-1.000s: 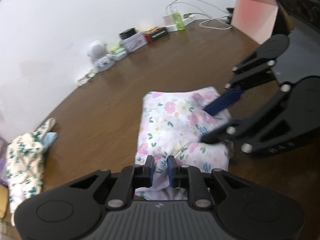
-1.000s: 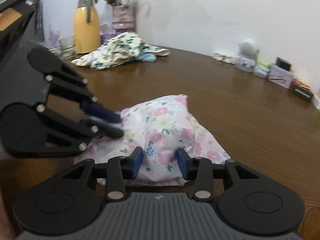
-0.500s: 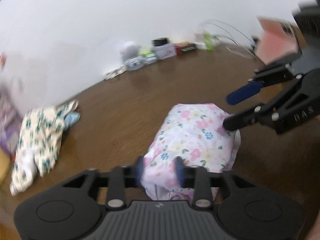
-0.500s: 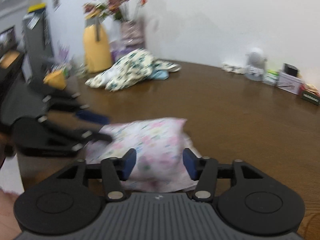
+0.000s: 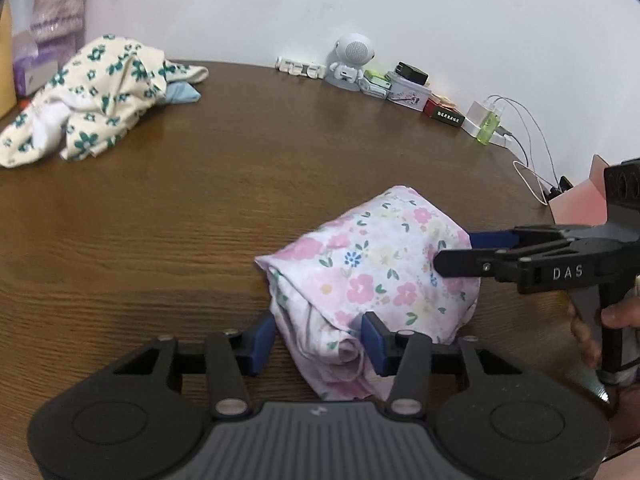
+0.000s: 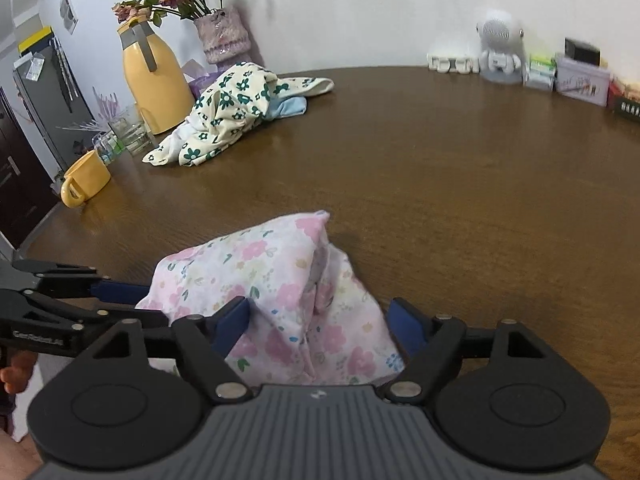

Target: Fold clothes

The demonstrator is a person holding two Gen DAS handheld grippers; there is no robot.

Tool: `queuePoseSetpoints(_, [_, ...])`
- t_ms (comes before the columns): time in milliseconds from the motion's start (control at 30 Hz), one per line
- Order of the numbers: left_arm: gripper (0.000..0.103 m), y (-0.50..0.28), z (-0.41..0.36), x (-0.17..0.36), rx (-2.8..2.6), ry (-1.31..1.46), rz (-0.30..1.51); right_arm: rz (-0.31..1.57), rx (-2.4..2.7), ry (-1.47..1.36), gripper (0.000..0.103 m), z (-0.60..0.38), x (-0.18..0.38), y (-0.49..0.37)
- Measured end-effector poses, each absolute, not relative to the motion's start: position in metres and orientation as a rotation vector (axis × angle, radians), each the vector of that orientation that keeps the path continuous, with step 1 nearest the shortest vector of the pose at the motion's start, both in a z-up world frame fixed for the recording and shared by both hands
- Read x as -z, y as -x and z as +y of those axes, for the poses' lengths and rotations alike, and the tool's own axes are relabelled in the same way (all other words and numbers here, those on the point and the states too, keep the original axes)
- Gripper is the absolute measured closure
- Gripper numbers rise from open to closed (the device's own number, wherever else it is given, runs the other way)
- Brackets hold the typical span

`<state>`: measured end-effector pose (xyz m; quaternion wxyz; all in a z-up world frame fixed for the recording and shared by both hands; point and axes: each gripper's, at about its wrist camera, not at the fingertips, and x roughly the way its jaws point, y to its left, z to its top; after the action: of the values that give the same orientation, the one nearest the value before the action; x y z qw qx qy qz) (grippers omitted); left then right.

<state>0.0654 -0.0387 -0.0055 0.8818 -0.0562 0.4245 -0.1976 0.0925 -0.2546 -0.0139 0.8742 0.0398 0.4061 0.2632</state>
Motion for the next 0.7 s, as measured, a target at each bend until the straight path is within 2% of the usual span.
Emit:
queuePoseSetpoints(100, [0.061,-0.07,-0.04,0.008,0.421,0.134,0.886,0.872,-0.573,-0.116,0.04,-0.253,0.02,-0.092])
queuePoseSetpoints(167, [0.062,-0.073,-0.04,0.009,0.424,0.134,0.882,0.875,-0.594,-0.146,0.059,-0.251,0.023,-0.086])
queuePoseSetpoints(267, [0.063,-0.077,-0.038,0.009,0.427,0.131,0.876,0.868,-0.596,-0.156,0.065,-0.245,0.022,-0.078])
queuePoseSetpoints(400, [0.068,-0.086,-0.032,0.006,0.413,0.116,0.852,0.872,-0.607,-0.166,0.067,-0.233,0.022,-0.068])
queuePoseSetpoints(500, [0.069,-0.088,-0.029,0.005,0.42,0.115,0.852,0.867,-0.606,-0.145,0.065,-0.225,0.02,-0.061])
queuePoseSetpoints(700, [0.067,-0.084,-0.025,0.006,0.432,0.129,0.86,0.82,-0.551,-0.168,0.05,-0.242,0.003,-0.061])
